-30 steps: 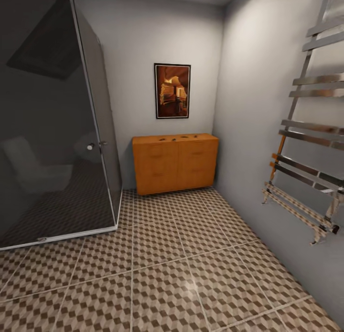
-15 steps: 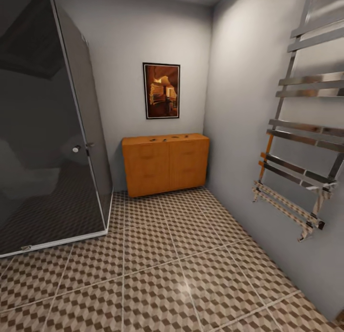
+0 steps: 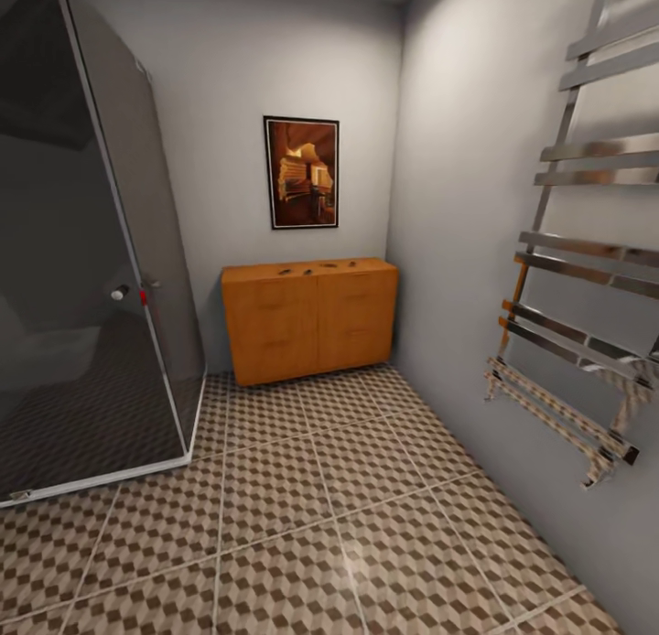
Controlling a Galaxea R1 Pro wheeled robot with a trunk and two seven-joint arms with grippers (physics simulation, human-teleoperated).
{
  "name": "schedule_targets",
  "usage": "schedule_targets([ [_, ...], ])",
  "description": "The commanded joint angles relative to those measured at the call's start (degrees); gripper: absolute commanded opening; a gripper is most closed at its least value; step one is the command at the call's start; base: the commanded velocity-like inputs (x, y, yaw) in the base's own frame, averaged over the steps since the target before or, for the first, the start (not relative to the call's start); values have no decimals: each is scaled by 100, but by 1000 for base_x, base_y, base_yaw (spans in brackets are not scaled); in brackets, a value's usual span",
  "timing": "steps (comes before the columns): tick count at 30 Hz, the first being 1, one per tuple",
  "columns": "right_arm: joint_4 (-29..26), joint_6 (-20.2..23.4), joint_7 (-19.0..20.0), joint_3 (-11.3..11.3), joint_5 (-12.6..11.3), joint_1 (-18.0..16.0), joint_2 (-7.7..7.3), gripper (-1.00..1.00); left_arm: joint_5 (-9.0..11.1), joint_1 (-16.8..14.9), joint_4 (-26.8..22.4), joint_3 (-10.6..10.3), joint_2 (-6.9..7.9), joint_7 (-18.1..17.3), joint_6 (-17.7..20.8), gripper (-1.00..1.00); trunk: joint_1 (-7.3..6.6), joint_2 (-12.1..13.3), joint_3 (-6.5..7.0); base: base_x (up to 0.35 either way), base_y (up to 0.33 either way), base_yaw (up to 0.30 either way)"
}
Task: Take the four mousetraps from the cabinet in the bathroom and place them on the bathroom floor. Make sure all four end up on the same floor surface, and ensure that at least two of them are either under or directly next to the same bathroom sink.
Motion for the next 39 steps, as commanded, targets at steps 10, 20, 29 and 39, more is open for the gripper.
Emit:
schedule_targets([
  [10, 2, -6, -1, 1, 1, -3, 0, 100, 14, -1, -2, 4, 1, 6, -9, 100, 3, -2, -5, 313, -14, 0],
  [20, 2, -6, -1, 2, 2, -3, 0, 100, 12, -1, -2, 9, 3, 11, -15, 100, 3, -2, -5, 318, -2, 0],
  [29, 2, -4, -1, 2, 6, -3, 0, 100, 11, -1, -2, 9, 8, 10, -17, 100, 3, -2, -5, 321, 0, 0],
  [39, 2, -3, -1, 2, 3, -3, 0, 100, 11, -1, -9, 9, 11, 5, -17, 100, 3, -2, -5, 322, 0, 0],
])
